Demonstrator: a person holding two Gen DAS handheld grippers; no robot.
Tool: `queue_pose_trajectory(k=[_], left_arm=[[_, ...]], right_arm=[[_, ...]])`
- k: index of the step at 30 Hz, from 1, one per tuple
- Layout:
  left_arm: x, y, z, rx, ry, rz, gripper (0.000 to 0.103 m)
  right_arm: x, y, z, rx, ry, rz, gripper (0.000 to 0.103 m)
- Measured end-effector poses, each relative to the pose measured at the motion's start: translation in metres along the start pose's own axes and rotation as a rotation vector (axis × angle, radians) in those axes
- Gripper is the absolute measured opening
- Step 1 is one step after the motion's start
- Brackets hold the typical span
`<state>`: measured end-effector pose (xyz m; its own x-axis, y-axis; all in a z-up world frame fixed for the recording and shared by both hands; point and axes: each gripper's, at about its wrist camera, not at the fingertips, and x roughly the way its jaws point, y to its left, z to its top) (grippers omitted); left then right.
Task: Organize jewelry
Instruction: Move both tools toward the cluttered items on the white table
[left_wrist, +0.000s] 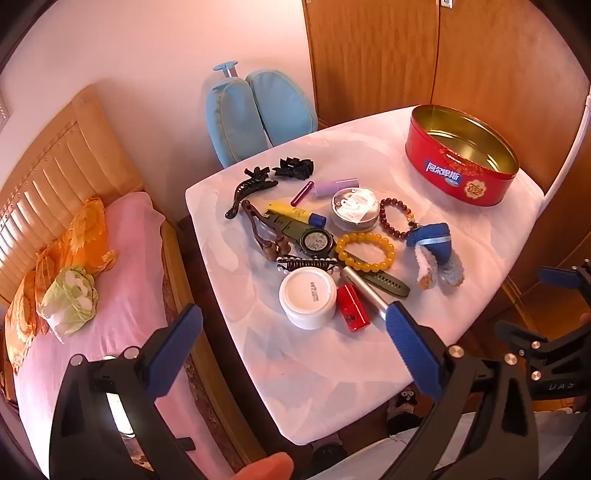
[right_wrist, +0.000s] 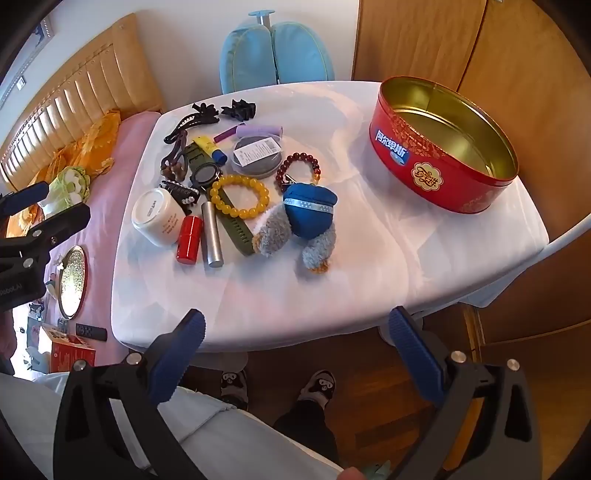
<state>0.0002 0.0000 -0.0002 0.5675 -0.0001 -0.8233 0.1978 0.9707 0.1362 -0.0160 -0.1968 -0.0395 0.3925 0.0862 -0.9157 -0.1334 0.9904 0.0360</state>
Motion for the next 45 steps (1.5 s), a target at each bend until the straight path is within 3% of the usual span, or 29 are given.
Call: queue_pose_trajectory(k=[38, 45], left_arm=[[0.008, 0.009, -0.009, -0.017, 0.025, -0.006, 0.097], [0.019, 0.022, -0.011, -0.076, 0.081, -0.102, 0.097]], right_arm=[[0.006, 0.007, 0.004, -0.034, 0.022, 0.001, 0.100], [0.009, 0.005, 0.002, -0.018, 0.031, 0.010, 0.100]])
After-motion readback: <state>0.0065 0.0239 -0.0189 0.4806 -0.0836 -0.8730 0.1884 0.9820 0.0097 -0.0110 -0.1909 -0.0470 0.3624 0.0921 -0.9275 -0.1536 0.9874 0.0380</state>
